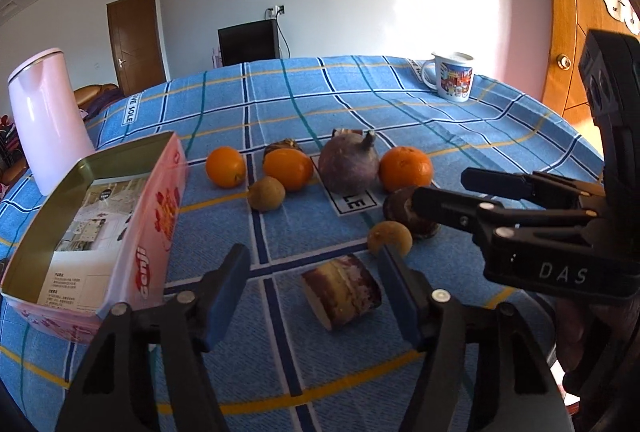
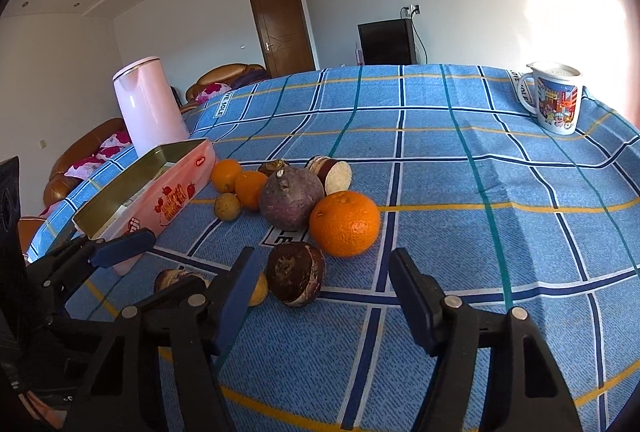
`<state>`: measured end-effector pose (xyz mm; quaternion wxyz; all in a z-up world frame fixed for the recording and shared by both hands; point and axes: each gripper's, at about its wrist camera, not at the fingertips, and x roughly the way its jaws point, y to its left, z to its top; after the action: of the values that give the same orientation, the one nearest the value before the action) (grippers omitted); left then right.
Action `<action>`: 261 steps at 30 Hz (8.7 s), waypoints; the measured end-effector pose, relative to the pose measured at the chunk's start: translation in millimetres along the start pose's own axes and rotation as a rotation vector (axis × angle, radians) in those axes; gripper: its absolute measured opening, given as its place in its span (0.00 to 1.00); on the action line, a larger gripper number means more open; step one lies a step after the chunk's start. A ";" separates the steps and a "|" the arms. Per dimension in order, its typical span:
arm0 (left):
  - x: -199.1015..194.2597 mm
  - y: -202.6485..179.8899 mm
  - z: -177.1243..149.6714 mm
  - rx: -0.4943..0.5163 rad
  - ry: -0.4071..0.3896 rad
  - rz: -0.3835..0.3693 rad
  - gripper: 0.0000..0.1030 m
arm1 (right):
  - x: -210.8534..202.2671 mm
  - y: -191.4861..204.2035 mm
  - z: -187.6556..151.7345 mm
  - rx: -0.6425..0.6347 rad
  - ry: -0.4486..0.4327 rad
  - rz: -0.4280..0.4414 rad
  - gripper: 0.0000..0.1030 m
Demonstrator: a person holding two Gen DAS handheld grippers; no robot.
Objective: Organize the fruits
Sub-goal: 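Grasp the cut taro piece with the left tool while the right tool grasps a dark brown round fruit, then carry both held items into the pink tin box and open both tools, then grasp the large mandarin orange with the right tool while the left tool reaches a kiwi, then close the left tool on the kiwi, then lift and carry the kiwi and the orange toward the pink tin box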
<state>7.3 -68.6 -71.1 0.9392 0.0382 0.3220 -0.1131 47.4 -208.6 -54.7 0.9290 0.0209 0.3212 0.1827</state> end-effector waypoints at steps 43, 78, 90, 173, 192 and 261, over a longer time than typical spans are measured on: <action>-36.4 48.1 20.9 -0.052 -0.161 0.061 0.42 | -15.3 46.0 25.9 -0.132 -0.066 0.172 0.25; -23.9 168.4 32.7 -0.173 -0.122 0.287 0.42 | 47.5 166.6 90.0 -0.353 -0.026 0.302 0.23; -11.2 183.9 33.0 -0.177 -0.077 0.293 0.42 | 75.5 183.2 86.1 -0.362 0.031 0.305 0.23; 33.3 -20.9 20.4 0.099 0.135 -0.145 0.32 | 13.0 -21.1 3.4 -0.037 0.087 -0.032 0.48; 4.7 -1.5 28.5 0.020 -0.072 -0.083 0.27 | -13.9 -14.2 -1.2 -0.076 -0.089 0.002 0.48; -44.7 28.1 36.2 -0.013 -0.306 0.083 0.27 | -47.6 33.0 19.6 -0.223 -0.259 0.010 0.48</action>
<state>1.2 -38.1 -15.1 0.9814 0.0280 0.1741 -0.0764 14.0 -193.1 -5.9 0.9582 -0.0574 0.1765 0.2177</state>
